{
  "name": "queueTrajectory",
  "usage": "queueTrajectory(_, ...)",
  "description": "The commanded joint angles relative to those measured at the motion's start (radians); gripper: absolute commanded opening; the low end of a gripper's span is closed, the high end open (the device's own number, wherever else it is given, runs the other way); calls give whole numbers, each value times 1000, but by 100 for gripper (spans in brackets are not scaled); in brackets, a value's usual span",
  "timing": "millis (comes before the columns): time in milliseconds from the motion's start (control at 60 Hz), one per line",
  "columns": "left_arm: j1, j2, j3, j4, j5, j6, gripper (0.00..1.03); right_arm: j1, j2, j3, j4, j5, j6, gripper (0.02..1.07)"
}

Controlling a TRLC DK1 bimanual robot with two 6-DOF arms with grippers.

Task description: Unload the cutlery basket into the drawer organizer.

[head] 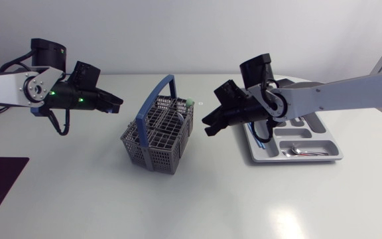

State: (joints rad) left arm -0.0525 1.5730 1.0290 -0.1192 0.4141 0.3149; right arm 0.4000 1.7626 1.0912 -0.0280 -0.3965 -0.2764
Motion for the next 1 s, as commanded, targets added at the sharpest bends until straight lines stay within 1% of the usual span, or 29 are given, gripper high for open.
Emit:
queueTrajectory(0,-23,-76,-63,-31,9,24,6,-15,67,73,10,-8,5,13)
queueTrajectory(150,-89,-220,-104,-97,12,9,6,-23,74,104,10,-15,16,13)
queueTrajectory(200,-107,-246,-101,-132,37,-10,6,-23,55,93,10,-18,16,13)
queueTrajectory(267,-132,-288,-103,-174,42,-27,6,-24,37,84,10,-21,14,13)
queueTrajectory(333,-145,-337,-101,-198,40,-45,6,-35,32,82,10,-28,14,13)
queueTrajectory(400,-158,-384,-79,-260,45,-73,6,-41,34,84,10,-35,11,13)
queueTrajectory(467,-199,-447,-61,-333,45,-100,6,-46,37,82,10,-36,9,13)
queueTrajectory(550,-256,-518,-58,-372,45,-146,6,-46,35,81,10,-39,9,13)
queueTrajectory(617,-343,-542,-58,-395,40,-188,6,-39,35,79,10,-39,9,13)
queueTrajectory(650,-383,-542,-61,-396,23,-203,6,-36,35,79,10,-39,11,13)
queueTrajectory(717,-438,-518,-76,-381,-12,-218,6,-35,32,76,10,-39,11,13)
queueTrajectory(767,-458,-485,-90,-362,-34,-223,6,-33,31,75,10,-39,13,13)
queueTrajectory(850,-461,-438,-119,-312,-60,-218,6,-35,28,75,10,-38,11,13)
queueTrajectory(917,-458,-412,-145,-249,-97,-209,6,-35,26,75,10,-38,11,13)
queueTrajectory(983,-443,-380,-156,-212,-106,-201,6,-36,29,79,10,-36,11,13)
